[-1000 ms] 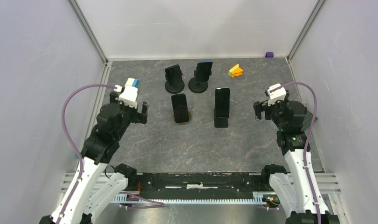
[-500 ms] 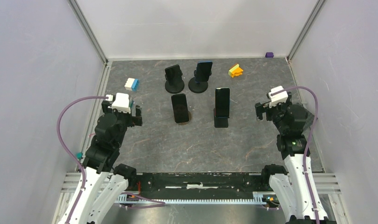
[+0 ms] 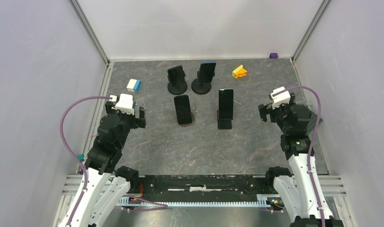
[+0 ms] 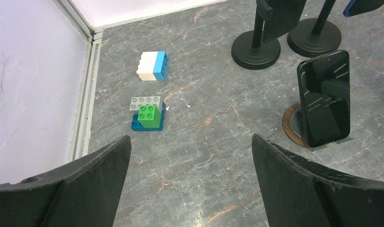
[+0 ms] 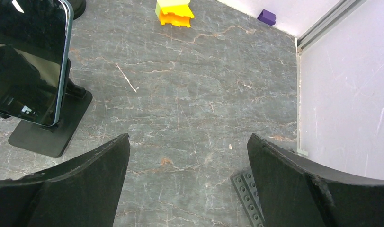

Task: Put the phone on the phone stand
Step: Move the phone stand with the phone to the center of the board.

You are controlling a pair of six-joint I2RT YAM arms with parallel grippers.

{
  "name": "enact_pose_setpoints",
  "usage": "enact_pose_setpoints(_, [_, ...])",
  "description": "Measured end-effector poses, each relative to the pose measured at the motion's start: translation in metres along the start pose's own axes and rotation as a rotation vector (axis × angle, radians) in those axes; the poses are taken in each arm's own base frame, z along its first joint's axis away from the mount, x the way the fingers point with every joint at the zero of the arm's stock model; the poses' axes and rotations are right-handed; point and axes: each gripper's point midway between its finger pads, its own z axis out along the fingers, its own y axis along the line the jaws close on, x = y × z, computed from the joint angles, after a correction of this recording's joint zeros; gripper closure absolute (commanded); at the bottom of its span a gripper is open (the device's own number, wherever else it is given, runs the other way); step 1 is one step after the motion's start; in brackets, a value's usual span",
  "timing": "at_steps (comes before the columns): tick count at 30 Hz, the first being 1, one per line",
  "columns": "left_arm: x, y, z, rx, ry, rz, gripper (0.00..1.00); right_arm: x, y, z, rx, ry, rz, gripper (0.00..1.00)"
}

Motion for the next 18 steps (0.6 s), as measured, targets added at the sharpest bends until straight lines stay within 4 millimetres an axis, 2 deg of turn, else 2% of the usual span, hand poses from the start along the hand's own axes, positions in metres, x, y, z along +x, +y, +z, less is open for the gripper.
enact_pose_setpoints(13, [0.000, -0.001, 0.000, 0.008, -0.001, 0.000, 0.00, 0.002, 0.000, -0.001, -0.004, 0.007, -0.013, 0.02])
enact_pose_setpoints(18, [0.000, -0.002, 0.000, 0.013, -0.002, 0.000, 0.00, 0.002, 0.022, 0.001, -0.122, -0.023, -0.036, 0.02])
